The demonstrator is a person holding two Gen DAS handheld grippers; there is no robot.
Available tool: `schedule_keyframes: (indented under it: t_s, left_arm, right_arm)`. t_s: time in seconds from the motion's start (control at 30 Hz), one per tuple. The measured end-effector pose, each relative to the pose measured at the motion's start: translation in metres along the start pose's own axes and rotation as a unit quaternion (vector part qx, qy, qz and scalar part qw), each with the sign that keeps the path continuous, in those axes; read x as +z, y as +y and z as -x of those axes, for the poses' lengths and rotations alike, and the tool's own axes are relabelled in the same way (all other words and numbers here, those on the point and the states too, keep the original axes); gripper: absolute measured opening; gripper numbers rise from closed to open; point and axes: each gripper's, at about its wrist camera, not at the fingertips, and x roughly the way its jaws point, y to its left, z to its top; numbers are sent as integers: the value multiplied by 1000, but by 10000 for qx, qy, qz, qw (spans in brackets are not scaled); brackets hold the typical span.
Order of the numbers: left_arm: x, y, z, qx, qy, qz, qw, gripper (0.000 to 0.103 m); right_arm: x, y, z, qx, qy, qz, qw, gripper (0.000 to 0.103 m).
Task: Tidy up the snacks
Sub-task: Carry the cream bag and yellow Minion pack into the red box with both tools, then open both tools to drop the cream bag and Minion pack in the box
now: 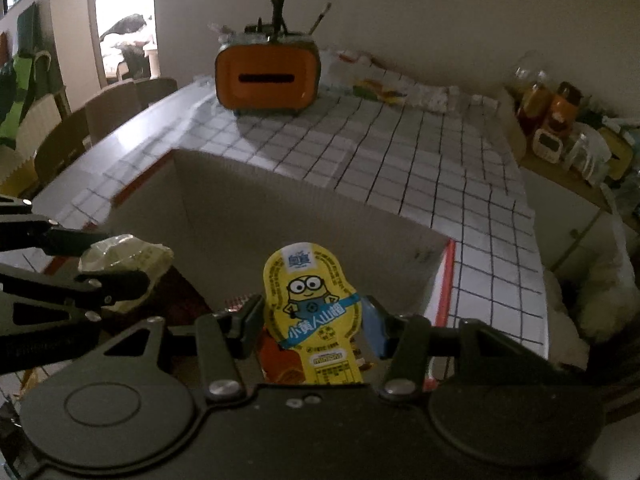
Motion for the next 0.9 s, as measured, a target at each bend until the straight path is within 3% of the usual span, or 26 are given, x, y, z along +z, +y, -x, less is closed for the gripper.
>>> schedule_keyframes:
  t_s: [0.17,0.63,0.8,0.9]
  left_arm:
    - [-4,0,-17,6,245,38,9997,41]
    - [-3,-1,-20,146,255,-91,9995,43]
    - [-4,3,-7,87,107,-27,9999,51]
    - [-5,4,4,56,-2,-17,10000,54]
  right_arm:
    - [-5,1,-18,51,200,54,9998,51]
    - [-10,0,-23,234,337,-68,9991,53]
    - [-10,-5,-6,331,191,-194,9991,68]
    - [-11,-4,5,331,154,-214,9991,68]
